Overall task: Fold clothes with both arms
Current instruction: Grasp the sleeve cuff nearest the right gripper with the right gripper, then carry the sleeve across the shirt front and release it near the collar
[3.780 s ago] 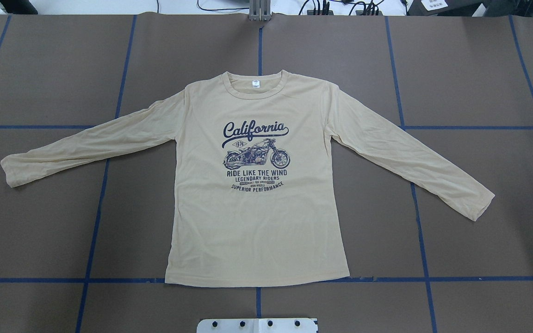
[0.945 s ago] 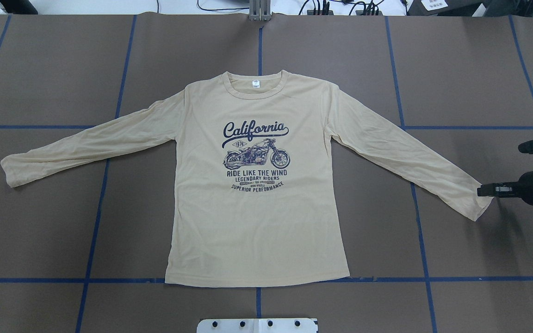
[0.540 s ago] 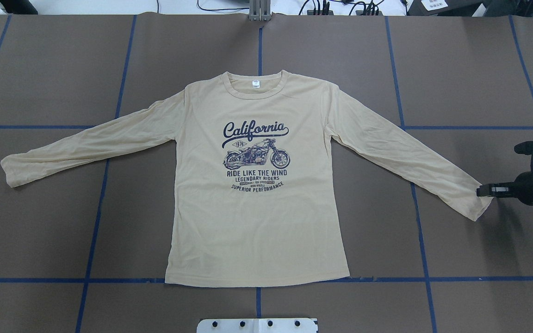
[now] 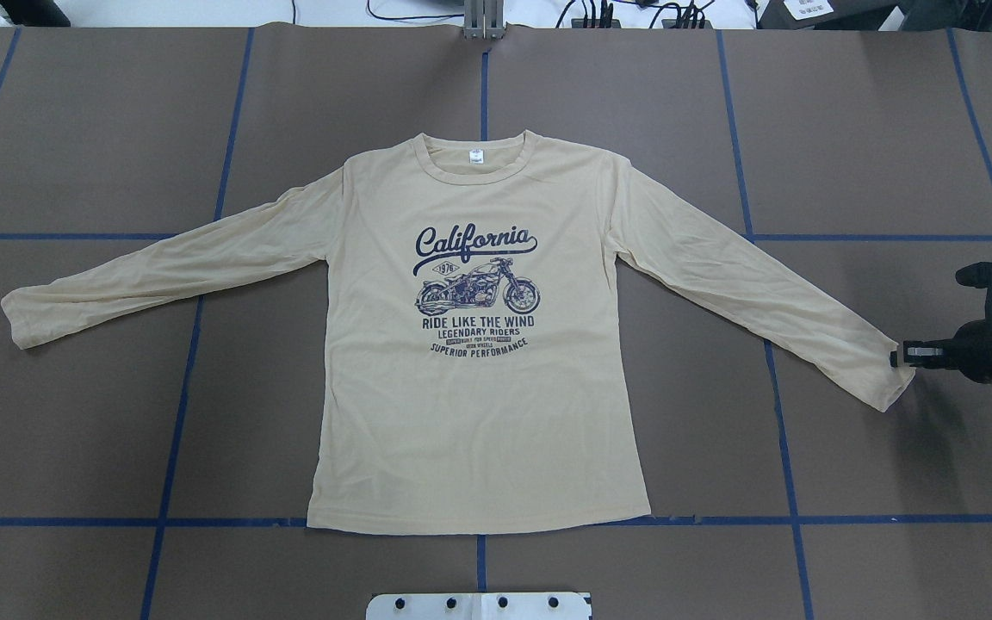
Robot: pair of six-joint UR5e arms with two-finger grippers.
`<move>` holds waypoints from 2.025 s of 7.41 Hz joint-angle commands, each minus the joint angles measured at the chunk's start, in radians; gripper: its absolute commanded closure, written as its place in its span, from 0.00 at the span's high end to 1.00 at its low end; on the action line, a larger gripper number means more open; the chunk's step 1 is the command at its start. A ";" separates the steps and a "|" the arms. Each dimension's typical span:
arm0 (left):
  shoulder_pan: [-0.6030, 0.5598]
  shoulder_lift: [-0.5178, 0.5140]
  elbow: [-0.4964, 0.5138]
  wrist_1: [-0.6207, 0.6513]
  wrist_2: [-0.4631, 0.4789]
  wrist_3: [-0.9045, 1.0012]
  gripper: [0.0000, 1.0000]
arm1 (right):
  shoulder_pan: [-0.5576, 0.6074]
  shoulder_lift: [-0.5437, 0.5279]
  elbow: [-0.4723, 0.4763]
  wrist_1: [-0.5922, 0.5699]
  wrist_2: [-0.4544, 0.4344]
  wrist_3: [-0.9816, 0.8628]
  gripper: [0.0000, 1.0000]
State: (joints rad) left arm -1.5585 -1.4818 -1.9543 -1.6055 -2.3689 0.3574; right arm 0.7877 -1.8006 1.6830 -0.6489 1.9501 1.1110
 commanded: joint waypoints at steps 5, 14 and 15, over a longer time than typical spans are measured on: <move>0.000 0.000 0.000 -0.002 0.000 0.000 1.00 | -0.004 0.420 0.162 -0.480 0.001 0.318 0.00; 0.000 0.000 0.006 -0.004 -0.001 0.000 1.00 | -0.244 1.556 -0.618 -0.748 -0.407 0.705 0.14; 0.000 0.000 0.008 -0.004 -0.001 0.000 1.00 | -0.261 1.602 -0.708 -0.721 -0.430 0.708 0.35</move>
State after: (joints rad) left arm -1.5585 -1.4818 -1.9477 -1.6091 -2.3700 0.3572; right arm 0.5701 -0.2608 1.0995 -1.4312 1.5938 1.7915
